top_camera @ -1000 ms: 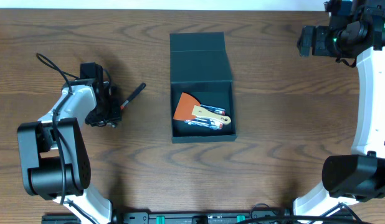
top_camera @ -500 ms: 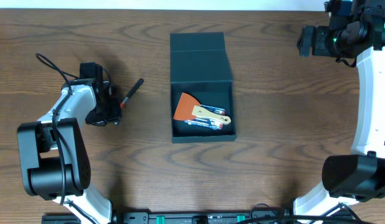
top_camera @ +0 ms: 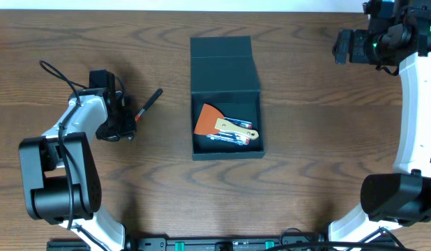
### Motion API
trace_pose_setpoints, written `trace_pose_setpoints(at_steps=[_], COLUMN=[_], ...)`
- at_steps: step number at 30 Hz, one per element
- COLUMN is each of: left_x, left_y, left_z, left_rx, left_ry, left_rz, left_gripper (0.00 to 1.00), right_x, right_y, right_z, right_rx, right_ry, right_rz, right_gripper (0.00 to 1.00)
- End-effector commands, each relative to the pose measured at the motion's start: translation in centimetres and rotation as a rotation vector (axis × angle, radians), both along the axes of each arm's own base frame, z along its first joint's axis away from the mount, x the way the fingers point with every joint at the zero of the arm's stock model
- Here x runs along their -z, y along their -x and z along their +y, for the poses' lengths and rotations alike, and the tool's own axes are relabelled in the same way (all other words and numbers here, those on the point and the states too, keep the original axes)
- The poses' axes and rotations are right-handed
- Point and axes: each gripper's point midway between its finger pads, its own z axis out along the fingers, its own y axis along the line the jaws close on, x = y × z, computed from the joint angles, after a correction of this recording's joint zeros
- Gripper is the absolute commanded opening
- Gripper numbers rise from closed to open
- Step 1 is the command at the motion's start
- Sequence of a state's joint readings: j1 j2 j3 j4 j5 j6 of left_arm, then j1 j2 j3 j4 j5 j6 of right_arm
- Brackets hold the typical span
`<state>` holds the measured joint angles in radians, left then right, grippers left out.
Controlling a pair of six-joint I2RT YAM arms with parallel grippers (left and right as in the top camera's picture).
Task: Pack container
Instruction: 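Lower the left gripper onto the hammer handle and close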
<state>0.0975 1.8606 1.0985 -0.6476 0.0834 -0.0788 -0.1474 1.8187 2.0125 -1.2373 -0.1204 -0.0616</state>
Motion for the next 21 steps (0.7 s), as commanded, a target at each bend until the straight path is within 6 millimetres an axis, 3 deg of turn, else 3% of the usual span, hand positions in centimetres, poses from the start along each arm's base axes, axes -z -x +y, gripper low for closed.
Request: trace_pose_setpoints(at_steps=[1, 21], left_x=[1.53, 1.53], left_y=[0.82, 0.87], left_z=[0.08, 0.13], left_rx=[-0.011, -0.011], left_ry=[0.000, -0.003], left_rz=[0.048, 0.050], left_gripper=[0.06, 0.06], right_x=[0.41, 0.52], right_y=[0.08, 0.28], right_z=[0.01, 0.04], right_rx=[-0.007, -0.007], right_ry=[-0.004, -0.006], right_rz=[0.011, 0.021], right_gripper=[0.99, 0.99])
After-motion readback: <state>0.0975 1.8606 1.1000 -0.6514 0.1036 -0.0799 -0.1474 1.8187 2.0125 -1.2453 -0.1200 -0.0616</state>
